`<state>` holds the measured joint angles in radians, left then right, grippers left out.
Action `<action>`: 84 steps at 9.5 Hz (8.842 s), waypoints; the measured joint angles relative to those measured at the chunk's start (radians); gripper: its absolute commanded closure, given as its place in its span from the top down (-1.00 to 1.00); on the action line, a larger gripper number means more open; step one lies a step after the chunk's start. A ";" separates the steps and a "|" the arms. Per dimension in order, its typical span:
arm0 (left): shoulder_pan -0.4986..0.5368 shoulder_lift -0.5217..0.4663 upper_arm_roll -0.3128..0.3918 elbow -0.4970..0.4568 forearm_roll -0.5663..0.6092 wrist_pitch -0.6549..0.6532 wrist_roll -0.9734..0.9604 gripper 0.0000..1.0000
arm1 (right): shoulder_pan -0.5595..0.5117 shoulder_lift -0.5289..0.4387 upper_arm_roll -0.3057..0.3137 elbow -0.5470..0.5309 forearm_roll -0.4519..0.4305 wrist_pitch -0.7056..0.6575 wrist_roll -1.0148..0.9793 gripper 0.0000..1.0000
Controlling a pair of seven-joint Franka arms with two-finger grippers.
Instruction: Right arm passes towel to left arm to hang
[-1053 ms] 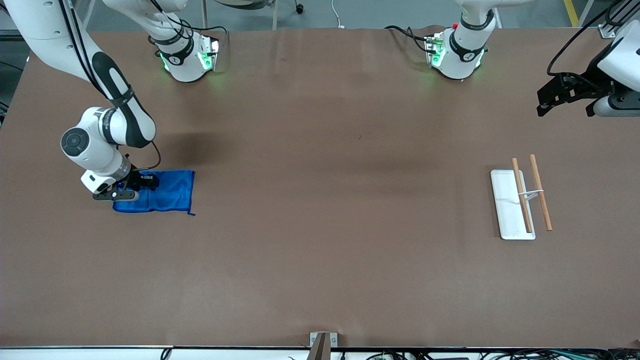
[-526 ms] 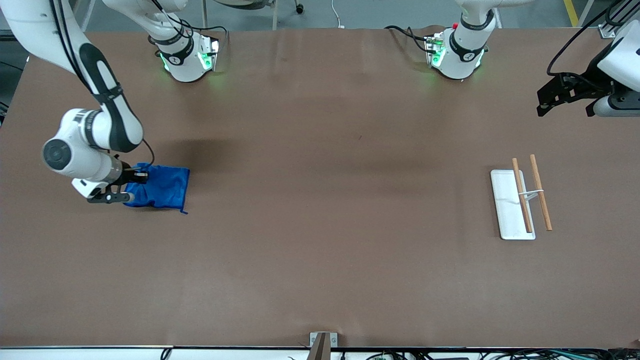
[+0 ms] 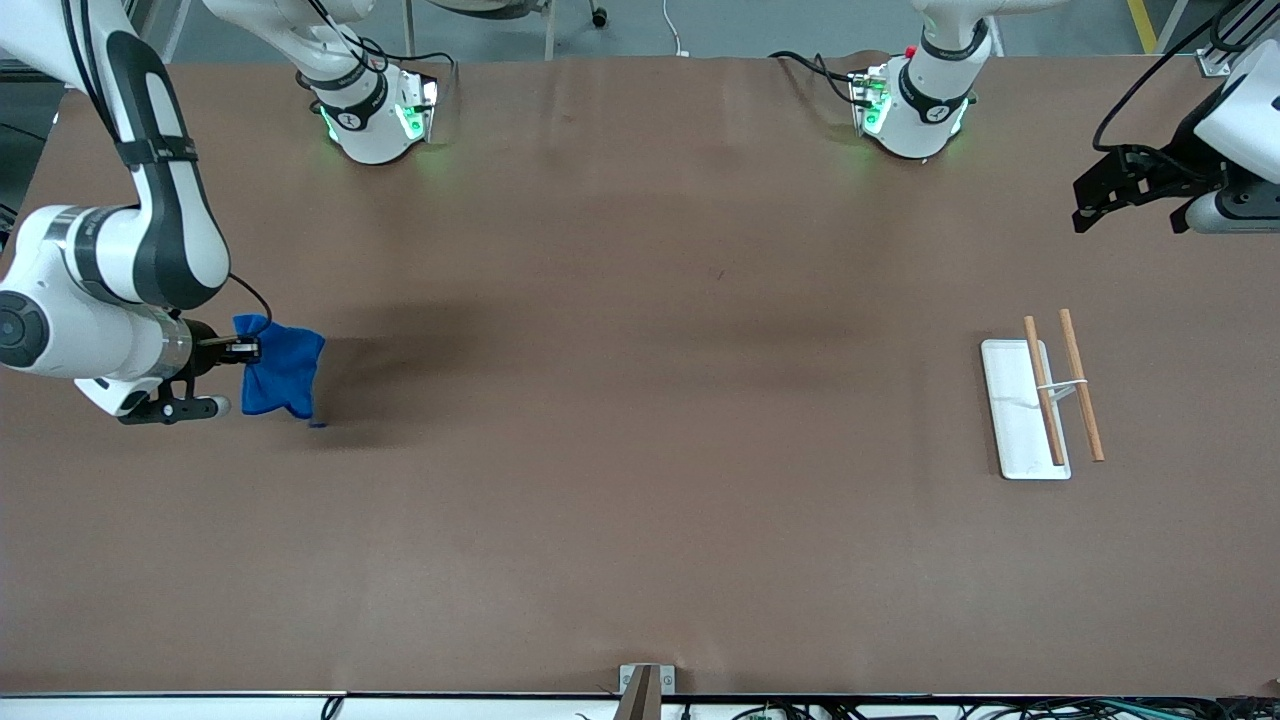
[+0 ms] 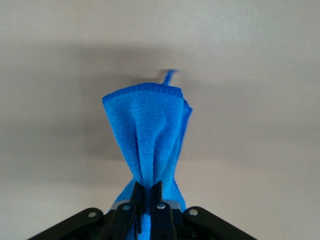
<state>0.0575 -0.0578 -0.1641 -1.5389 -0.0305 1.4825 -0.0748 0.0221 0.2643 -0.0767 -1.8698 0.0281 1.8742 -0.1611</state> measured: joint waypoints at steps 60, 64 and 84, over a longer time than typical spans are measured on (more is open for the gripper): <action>0.687 0.403 -0.350 -0.185 -0.251 0.380 -0.096 -1.00 | -0.016 -0.186 0.067 0.161 0.040 0.031 0.323 1.00; 0.749 0.402 -0.347 -0.158 -0.075 0.381 0.080 -1.00 | -0.015 -0.290 -0.013 0.237 0.022 -0.203 0.271 1.00; 0.784 0.310 -0.615 0.046 0.042 0.208 -0.159 1.00 | -0.045 -0.287 -0.036 0.295 -0.014 -0.295 0.191 1.00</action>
<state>0.8417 0.2523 -0.7790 -1.4928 0.0116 1.6900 -0.2341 -0.0232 -0.0228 -0.1129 -1.5750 0.0140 1.5797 0.0300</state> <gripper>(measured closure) 0.000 0.000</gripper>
